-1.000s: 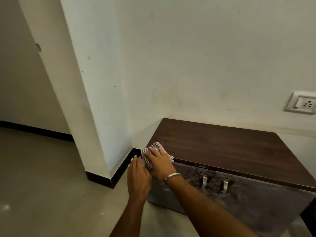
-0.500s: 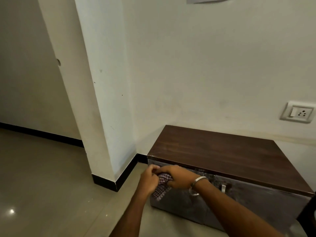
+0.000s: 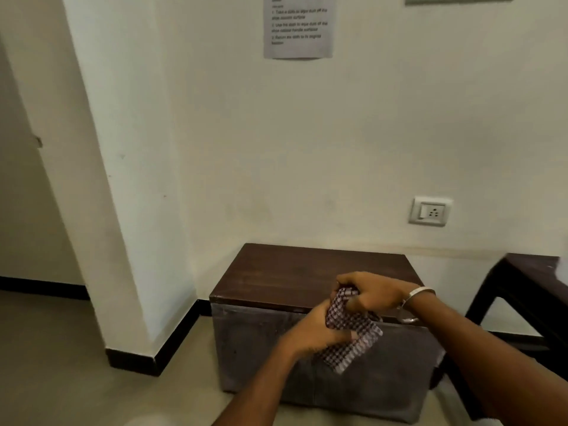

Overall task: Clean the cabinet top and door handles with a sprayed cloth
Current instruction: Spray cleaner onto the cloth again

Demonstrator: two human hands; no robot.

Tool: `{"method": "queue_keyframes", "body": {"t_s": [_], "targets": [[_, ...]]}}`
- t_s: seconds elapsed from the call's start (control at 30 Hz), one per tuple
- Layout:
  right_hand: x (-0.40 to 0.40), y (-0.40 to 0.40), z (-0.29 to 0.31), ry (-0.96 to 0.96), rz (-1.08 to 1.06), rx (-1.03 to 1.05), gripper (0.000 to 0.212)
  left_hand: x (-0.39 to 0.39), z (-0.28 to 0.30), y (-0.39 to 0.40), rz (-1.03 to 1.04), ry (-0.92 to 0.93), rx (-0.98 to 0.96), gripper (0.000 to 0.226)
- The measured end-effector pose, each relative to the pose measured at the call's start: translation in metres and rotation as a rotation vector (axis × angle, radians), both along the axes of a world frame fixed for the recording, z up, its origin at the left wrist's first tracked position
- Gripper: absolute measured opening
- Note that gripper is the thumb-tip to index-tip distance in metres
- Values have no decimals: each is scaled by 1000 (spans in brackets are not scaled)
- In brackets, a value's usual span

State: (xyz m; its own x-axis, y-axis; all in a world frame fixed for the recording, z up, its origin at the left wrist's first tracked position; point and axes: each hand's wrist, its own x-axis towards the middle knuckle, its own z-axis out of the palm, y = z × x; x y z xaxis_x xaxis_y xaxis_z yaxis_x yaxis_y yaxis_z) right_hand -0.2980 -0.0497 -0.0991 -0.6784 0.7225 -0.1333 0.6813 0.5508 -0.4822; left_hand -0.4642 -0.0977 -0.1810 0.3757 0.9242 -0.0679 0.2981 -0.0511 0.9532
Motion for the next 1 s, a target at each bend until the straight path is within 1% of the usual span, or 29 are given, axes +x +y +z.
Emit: {"method": "queue_keyframes", "body": {"t_s": [0.1,0.23,0.33,0.47,0.57,0.63,0.7,0.73,0.87,0.93,1.0], "targets": [[54,-6,10,79,-177,132,25,49,10,7,37,-78,2,61],[125,-20,21,340,-438,245,30,110,24,11,26,-193,-31,47],[171,-39,30,471,-619,353,24,151,32,17,37,-307,-26,38],[223,-75,42,579,-858,602,17,202,53,26,-5,-424,-65,26],[256,-105,50,718,-996,795,16,233,69,30,-32,-453,-89,19],[277,-121,53,786,-1092,901,16,256,78,31,-65,-454,-73,15],[295,-132,55,795,-1180,970,16,275,89,30,-106,-472,-62,6],[303,-136,56,783,-1227,993,15,284,94,30,-127,-484,-61,5],[337,-137,67,732,-1393,1051,16,319,112,31,-180,-521,-64,16],[355,-130,74,700,-1459,1031,25,334,120,33,-187,-541,-75,24],[371,-119,80,663,-1490,940,42,345,126,35,-184,-540,-68,28]]}}
